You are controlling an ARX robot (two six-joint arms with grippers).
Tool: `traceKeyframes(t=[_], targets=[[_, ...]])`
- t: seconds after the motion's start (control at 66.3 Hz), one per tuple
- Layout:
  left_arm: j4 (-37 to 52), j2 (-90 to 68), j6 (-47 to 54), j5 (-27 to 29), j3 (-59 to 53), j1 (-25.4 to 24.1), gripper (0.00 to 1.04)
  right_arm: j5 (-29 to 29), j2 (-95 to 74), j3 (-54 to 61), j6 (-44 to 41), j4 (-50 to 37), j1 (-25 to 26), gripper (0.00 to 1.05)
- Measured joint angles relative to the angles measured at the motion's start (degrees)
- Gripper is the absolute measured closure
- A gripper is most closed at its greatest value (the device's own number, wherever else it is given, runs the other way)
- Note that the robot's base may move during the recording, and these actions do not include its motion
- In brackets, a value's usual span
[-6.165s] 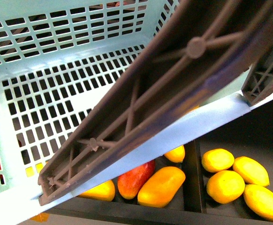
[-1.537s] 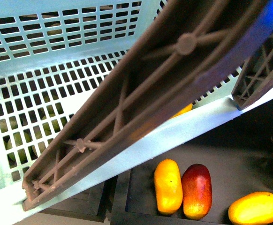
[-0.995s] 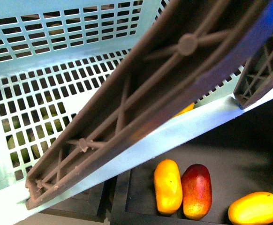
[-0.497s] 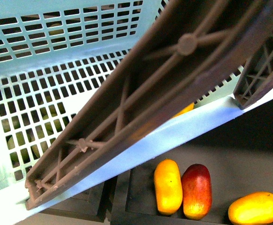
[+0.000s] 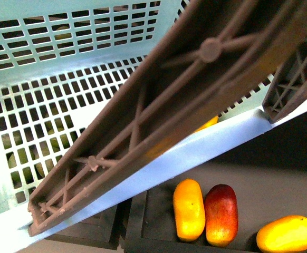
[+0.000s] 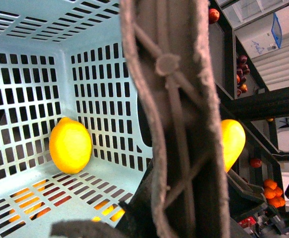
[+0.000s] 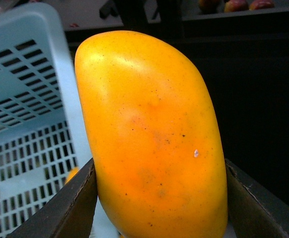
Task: Pick lemon and mango into basket
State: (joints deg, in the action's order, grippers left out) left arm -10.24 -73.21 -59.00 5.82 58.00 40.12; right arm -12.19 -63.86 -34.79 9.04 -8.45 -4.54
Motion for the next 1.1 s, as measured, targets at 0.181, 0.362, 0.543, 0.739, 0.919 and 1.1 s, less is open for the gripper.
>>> traceKeyframes(t=[0.181, 0.362, 0.543, 0.739, 0.919, 1.1], targets=[[0.0, 0.0, 0.0, 0.02, 0.0, 0.0, 1.0, 3.08, 0.13, -1.92, 3.39, -0.79, -6.95, 0.42], [0.0, 0.0, 0.0, 0.02, 0.0, 0.0, 1.0, 7.23, -1.68, -3.41, 4.48, -1.62, -13.14, 0.42], [0.0, 0.0, 0.0, 0.0, 0.0, 0.0, 1.0, 10.84, -4.98, -4.83, 5.33, -1.88, -18.43, 0.42], [0.0, 0.0, 0.0, 0.0, 0.0, 0.0, 1.0, 14.36, -8.76, -6.99, 6.58, -1.79, -22.77, 0.42], [0.0, 0.0, 0.0, 0.0, 0.0, 0.0, 1.0, 15.69, -10.93, -7.61, 8.04, -1.42, -22.77, 0.32], [0.0, 0.0, 0.02, -0.04, 0.0, 0.0, 1.0, 15.76, -11.04, -8.0, 10.16, -0.63, -21.73, 0.07]])
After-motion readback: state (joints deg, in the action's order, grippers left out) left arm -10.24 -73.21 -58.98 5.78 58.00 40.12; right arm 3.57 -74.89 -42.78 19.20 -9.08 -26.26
